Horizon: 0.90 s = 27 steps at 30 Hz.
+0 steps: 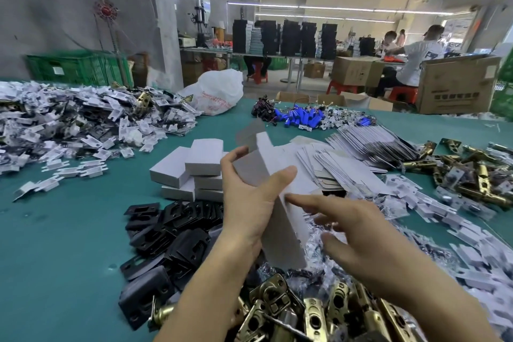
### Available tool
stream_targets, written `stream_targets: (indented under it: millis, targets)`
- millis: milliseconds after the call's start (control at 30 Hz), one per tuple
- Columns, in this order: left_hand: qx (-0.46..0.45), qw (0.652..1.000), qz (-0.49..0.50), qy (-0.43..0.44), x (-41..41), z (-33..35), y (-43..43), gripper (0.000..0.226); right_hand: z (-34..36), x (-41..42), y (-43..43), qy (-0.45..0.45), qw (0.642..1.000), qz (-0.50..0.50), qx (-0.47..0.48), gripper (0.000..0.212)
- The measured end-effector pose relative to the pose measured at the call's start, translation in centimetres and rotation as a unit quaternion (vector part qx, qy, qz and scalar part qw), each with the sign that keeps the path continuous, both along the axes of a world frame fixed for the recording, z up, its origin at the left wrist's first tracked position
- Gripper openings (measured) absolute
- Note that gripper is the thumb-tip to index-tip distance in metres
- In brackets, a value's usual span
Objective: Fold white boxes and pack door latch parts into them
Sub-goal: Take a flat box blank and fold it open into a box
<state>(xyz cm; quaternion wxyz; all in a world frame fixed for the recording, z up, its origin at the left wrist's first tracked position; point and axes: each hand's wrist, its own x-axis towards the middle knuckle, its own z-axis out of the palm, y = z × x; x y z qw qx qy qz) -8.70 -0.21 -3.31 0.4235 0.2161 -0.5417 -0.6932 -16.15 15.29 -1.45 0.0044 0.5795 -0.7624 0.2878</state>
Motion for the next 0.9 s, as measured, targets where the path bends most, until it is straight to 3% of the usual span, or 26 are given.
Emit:
stream_targets:
  millis: [67,200,367,467,567,767,900]
  targets:
    - [-0.136,0.989,0.031,-0.042,0.3,-0.1,0.2,0.074,0.6,-0.3,0.7,-0.013,1.000,-0.019,-0.020,0.069]
    - [-0.307,0.946,0.073,-0.070,0.4,0.0,1.7,0.067,1.4,0.0,0.6,-0.076,0.970,-0.017,-0.230,0.062]
    - [-0.382,0.918,0.090,-0.051,0.4,-0.3,2.3,0.071,0.5,0.5,-0.3,0.007,0.976,-0.045,-0.214,0.044]
    - [-0.447,0.882,0.123,-0.083,0.6,0.0,2.6,0.069,0.3,0.7,-0.8,-0.060,0.972,-0.033,-0.225,0.019]
    - [-0.484,0.857,0.144,-0.099,0.7,0.3,2.5,0.072,0.6,0.6,-0.7,-0.089,0.963,-0.036,-0.253,0.020]
    - [-0.511,0.845,0.125,-0.100,0.7,0.2,2.5,0.076,1.8,1.5,-0.5,-0.240,0.878,0.032,-0.413,0.023]
    - [-0.505,0.851,0.101,-0.109,0.5,0.2,2.9,0.083,2.2,1.6,-0.2,-0.230,0.893,0.001,-0.387,0.011]
